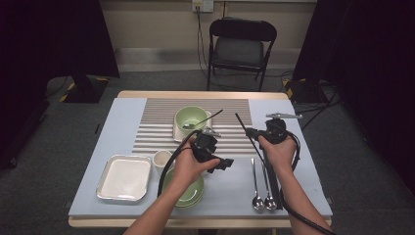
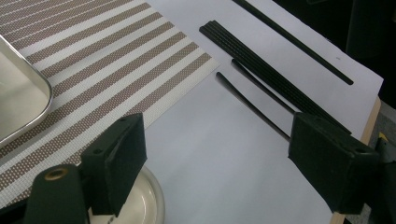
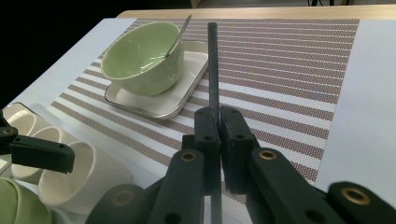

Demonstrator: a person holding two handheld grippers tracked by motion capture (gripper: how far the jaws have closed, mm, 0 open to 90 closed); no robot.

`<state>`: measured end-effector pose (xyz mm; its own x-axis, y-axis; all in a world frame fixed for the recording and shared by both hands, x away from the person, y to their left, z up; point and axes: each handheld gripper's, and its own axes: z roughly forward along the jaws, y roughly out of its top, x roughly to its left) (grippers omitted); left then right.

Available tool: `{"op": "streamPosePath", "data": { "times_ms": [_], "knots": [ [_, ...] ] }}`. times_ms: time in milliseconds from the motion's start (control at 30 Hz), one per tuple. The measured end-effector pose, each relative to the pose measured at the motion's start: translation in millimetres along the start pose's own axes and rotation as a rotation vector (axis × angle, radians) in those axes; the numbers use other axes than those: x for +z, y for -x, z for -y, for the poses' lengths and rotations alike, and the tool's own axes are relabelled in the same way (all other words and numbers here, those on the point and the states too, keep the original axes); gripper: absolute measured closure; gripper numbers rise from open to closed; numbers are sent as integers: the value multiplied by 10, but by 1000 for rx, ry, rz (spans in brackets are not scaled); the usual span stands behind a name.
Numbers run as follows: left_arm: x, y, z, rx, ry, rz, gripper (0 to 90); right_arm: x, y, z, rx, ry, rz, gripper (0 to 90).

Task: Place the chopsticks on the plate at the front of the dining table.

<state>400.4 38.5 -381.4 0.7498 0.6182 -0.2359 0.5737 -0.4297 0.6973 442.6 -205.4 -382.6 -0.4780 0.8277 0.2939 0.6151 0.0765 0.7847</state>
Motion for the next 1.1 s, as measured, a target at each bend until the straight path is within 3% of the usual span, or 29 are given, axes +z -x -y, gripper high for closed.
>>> {"op": "streamPosePath", "data": {
  "times_ms": [1100],
  "knots": [
    [175,30,-109,-52,22,4,192,70,-192,-2,-41,-1,-30,863]
  ]
}}
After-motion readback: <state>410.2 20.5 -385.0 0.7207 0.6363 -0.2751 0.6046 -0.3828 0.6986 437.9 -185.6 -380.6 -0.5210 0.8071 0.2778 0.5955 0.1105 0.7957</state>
